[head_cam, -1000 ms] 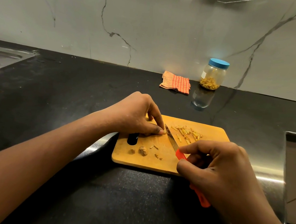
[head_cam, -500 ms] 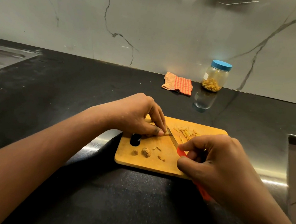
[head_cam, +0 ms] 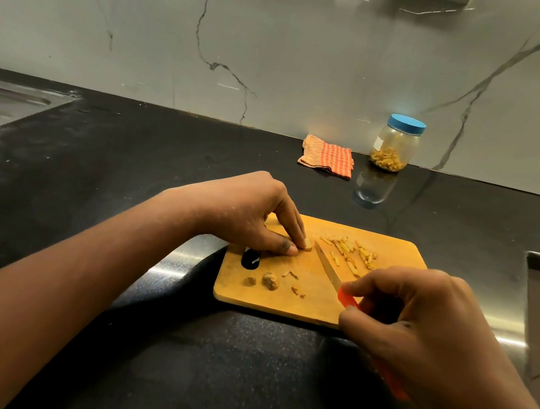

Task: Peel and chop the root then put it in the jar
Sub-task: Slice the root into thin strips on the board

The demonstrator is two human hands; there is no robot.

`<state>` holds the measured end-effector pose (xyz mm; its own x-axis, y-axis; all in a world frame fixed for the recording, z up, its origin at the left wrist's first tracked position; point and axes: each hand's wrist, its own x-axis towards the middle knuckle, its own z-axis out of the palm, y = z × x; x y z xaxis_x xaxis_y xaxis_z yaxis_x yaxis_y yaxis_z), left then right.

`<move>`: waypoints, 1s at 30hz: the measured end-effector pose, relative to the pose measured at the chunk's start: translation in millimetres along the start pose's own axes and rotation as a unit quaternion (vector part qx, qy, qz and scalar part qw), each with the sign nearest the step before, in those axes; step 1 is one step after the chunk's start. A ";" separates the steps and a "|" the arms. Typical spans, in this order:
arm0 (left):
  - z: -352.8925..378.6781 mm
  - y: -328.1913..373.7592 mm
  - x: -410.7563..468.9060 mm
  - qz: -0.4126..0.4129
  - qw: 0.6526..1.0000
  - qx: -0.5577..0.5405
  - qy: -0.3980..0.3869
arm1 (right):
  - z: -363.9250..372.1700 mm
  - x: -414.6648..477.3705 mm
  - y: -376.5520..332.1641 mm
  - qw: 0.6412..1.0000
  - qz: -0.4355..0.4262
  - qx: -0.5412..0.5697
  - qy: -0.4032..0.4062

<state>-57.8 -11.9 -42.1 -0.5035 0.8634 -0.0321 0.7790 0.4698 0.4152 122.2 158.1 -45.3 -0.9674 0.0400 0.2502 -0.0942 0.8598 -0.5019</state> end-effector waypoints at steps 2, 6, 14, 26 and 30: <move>-0.1 -0.6 -0.2 0.000 1.000 -0.001 -0.001 | -1.0 -0.2 -1.7 1.000 -0.001 0.010 0.012; -1.2 -1.5 -0.9 0.002 1.000 0.002 -0.003 | 0.6 3.6 -4.1 1.000 -0.003 0.010 0.011; -1.7 -2.9 -1.0 0.009 1.000 0.007 -0.007 | 5.2 8.0 -3.8 1.000 -0.009 0.015 0.005; -1.2 -3.5 -0.4 0.010 1.000 0.011 -0.006 | 5.0 14.5 -2.3 1.000 -0.013 0.021 -0.007; -1.1 -3.8 -0.3 0.006 1.000 0.008 -0.010 | 5.8 23.2 -2.4 0.999 -0.003 0.032 -0.020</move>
<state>-61.0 -14.2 -42.7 -0.4874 0.8720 -0.0453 0.7907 0.4627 0.4008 98.7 153.9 -43.1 -0.9750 0.0131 0.2217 -0.1144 0.8260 -0.5520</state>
